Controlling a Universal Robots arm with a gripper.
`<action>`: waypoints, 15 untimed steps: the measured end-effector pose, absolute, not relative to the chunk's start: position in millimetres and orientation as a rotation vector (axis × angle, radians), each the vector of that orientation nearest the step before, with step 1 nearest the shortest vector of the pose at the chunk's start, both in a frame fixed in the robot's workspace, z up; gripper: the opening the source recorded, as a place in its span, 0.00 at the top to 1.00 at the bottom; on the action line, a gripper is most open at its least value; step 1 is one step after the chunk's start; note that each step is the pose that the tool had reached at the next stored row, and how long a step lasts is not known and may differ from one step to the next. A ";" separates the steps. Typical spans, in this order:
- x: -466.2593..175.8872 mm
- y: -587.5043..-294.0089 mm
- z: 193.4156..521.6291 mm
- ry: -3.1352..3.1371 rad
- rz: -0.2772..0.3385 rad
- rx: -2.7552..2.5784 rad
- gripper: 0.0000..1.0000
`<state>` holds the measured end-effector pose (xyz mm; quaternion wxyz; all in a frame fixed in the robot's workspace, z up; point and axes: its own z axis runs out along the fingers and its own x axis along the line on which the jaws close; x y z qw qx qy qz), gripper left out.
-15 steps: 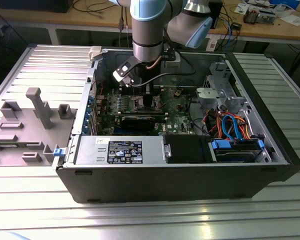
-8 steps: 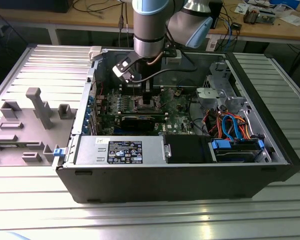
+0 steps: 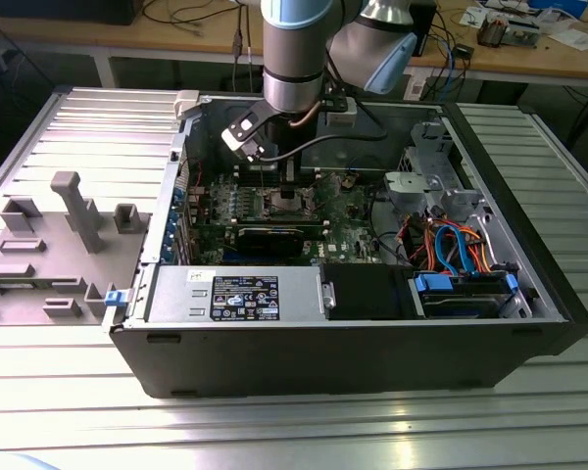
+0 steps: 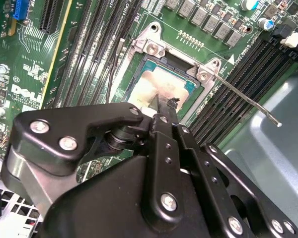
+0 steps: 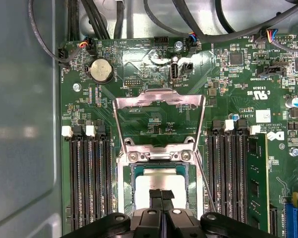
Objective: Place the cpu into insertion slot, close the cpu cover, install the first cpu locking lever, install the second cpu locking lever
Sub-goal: 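Place the cpu into insertion slot, then close the cpu cover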
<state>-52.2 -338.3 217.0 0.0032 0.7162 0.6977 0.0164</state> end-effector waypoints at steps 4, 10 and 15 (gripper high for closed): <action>-52.2 -338.3 217.0 2.191 0.052 2.242 0.89; -52.2 -338.3 218.8 2.191 0.052 2.242 0.89; -52.1 -338.3 221.0 2.191 0.052 2.242 0.89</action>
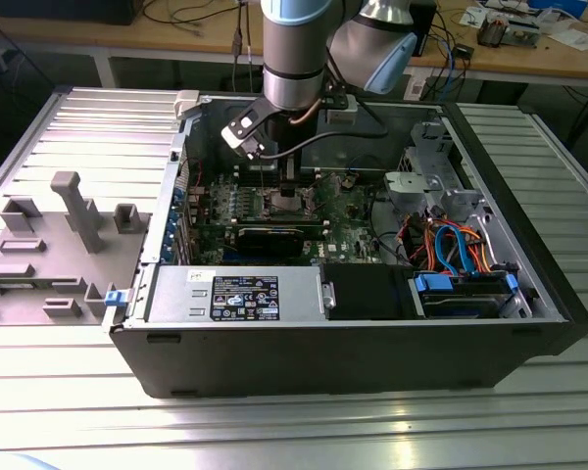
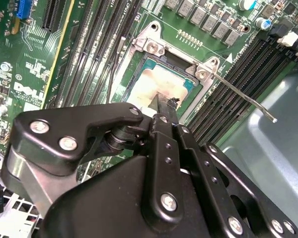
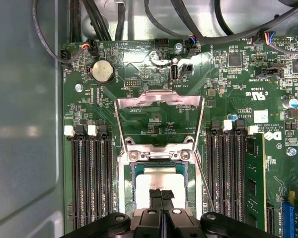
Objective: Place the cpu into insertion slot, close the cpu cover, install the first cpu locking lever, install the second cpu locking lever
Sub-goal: 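Close the cpu cover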
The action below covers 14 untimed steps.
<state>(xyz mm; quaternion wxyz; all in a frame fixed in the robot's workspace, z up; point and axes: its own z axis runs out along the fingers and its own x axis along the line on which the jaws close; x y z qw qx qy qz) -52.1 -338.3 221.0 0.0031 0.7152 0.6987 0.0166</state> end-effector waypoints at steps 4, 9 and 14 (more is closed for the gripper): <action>-52.2 -338.3 223.0 2.191 0.052 2.242 0.89; -52.2 -338.3 225.0 2.191 0.051 2.242 0.89; -52.2 -338.3 227.0 2.191 0.052 2.242 0.89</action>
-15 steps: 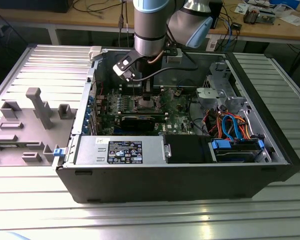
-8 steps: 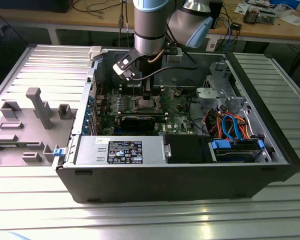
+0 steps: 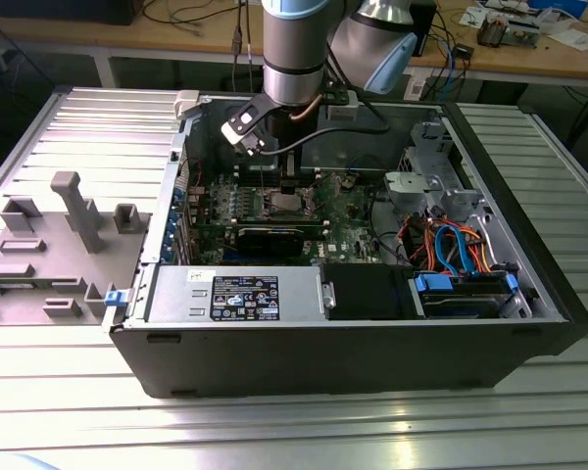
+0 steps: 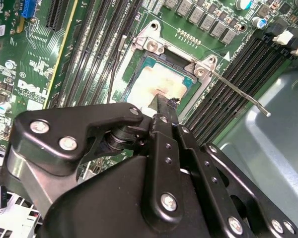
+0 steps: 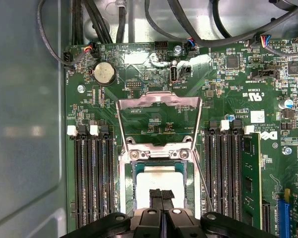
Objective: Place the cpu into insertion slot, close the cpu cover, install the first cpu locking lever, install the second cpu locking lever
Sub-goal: 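Close the cpu cover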
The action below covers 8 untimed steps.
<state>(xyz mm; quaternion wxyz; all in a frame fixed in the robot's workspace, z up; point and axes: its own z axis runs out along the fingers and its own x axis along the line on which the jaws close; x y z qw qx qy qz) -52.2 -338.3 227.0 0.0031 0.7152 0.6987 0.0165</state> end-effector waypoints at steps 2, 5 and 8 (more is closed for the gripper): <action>-52.2 -338.3 227.3 2.191 0.052 2.242 0.89; -52.2 -338.3 227.3 2.191 0.052 2.242 0.89; -52.2 -338.3 227.4 2.191 0.052 2.242 0.89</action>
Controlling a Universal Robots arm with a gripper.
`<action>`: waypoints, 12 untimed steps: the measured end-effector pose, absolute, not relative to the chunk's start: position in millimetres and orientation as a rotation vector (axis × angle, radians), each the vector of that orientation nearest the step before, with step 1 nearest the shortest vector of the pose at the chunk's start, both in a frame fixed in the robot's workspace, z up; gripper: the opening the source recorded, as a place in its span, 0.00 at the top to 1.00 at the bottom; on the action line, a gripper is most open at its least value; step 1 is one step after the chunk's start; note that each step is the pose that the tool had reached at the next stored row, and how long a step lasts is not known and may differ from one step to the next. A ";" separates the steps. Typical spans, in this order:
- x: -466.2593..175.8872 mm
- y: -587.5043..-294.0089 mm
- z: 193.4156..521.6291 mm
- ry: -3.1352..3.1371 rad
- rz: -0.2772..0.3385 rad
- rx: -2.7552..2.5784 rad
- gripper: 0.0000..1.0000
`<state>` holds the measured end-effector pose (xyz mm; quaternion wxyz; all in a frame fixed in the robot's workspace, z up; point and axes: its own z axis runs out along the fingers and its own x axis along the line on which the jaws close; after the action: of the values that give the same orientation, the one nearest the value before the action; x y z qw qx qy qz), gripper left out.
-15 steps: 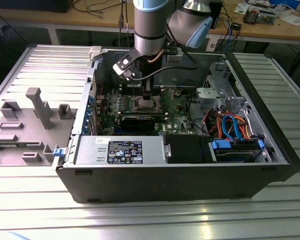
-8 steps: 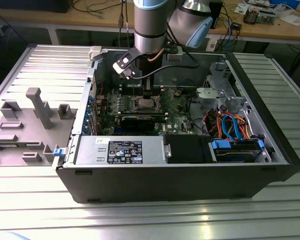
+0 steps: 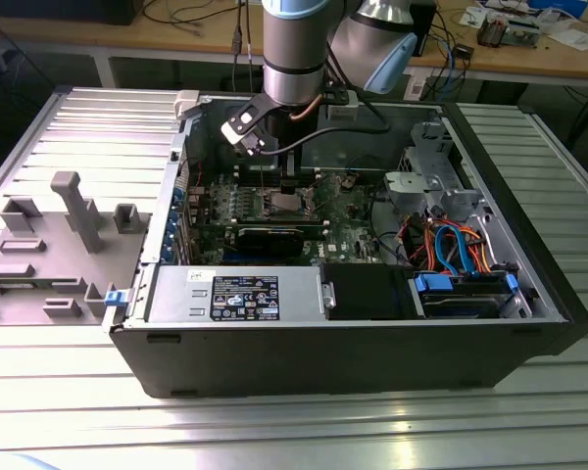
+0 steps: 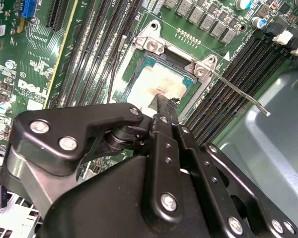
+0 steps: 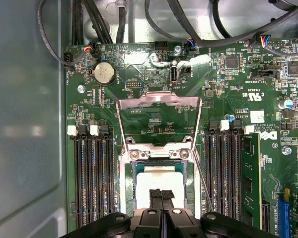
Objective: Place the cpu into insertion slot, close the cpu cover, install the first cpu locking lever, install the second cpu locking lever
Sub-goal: 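Close the cpu cover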
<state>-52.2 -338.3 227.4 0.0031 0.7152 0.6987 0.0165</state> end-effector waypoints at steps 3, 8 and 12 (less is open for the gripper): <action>-52.2 -338.3 227.4 2.191 0.052 2.242 0.89; -52.2 -338.4 228.9 2.191 0.051 2.242 0.89; -52.2 -338.3 232.3 2.191 0.052 2.242 0.89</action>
<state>-52.2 -338.3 232.3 0.0032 0.7152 0.6987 0.0165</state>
